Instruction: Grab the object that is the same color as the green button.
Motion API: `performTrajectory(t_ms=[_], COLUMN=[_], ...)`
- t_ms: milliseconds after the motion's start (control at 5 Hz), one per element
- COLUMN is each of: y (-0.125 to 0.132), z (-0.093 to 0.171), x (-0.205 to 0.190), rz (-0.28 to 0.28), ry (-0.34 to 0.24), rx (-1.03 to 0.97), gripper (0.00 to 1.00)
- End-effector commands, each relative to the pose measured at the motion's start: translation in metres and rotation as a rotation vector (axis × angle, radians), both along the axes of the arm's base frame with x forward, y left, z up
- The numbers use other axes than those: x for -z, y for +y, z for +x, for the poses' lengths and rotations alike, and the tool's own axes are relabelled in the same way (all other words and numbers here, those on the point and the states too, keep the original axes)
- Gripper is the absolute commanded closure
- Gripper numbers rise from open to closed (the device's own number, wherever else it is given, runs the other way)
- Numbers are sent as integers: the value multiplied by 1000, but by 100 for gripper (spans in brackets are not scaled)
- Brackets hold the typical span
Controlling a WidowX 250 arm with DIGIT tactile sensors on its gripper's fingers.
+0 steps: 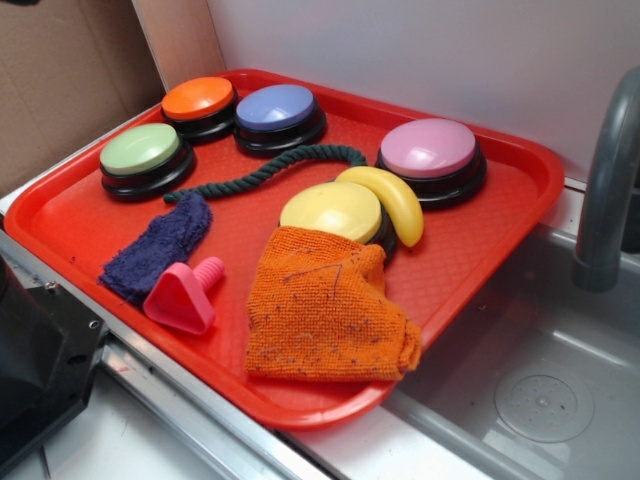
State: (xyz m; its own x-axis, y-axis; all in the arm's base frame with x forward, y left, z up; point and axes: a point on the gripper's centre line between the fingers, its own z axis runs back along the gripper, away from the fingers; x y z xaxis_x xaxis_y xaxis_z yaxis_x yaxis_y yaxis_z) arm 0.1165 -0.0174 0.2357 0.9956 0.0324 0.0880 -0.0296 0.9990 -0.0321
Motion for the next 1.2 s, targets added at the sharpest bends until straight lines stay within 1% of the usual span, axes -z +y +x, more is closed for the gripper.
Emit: performTrajectory(t_ms=[0, 200, 400, 600, 800, 1000], y=[0, 4, 5, 12, 18, 25], z=[0, 16, 36, 52, 72, 87], x=[0, 14, 38, 60, 82, 104], rz=[0, 23, 4, 32, 82, 93], ry=[0, -43, -71, -81, -120, -197], rx=[0, 143, 284, 367, 428, 447], gripper=[0, 0, 0, 0, 0, 0])
